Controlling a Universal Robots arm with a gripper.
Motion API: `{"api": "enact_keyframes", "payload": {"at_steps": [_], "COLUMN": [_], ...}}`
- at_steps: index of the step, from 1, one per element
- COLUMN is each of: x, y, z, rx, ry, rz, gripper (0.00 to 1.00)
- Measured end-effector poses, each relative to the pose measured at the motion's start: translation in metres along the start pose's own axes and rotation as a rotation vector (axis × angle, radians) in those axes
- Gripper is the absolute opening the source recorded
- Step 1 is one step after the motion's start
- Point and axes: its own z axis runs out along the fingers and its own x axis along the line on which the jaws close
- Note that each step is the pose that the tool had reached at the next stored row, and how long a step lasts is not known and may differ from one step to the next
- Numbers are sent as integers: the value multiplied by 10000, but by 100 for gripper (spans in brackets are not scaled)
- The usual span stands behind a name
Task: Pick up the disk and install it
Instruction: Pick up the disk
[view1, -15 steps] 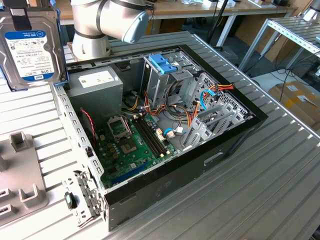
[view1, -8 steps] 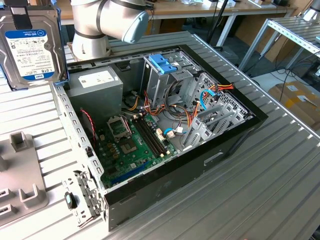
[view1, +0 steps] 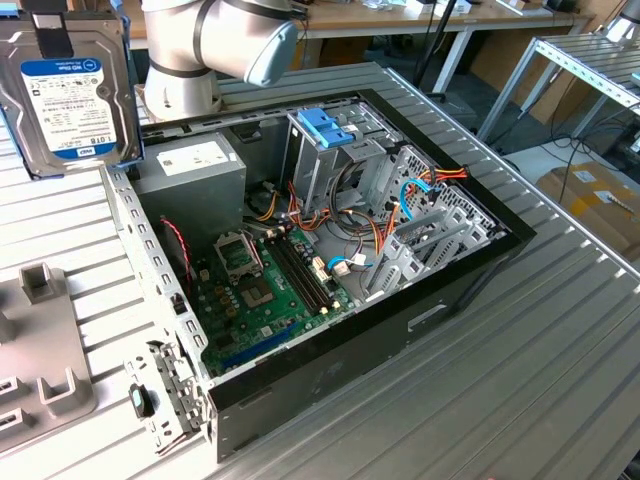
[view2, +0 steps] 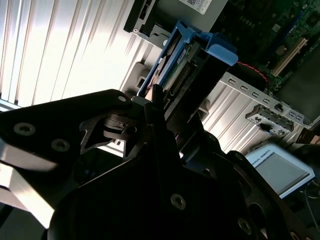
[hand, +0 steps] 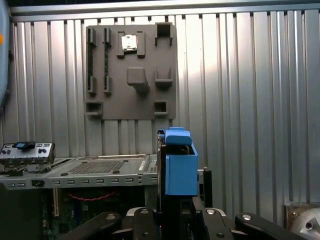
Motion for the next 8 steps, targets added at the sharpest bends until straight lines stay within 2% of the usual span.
{"api": "enact_keyframes", "payload": {"at_steps": [5,8], "x": [-6,-8], "y": [-120,-171], "z": [1,1], "rx": [0,0], "ry": [0,0], "rz": [0,0], "gripper": [35,35]}}
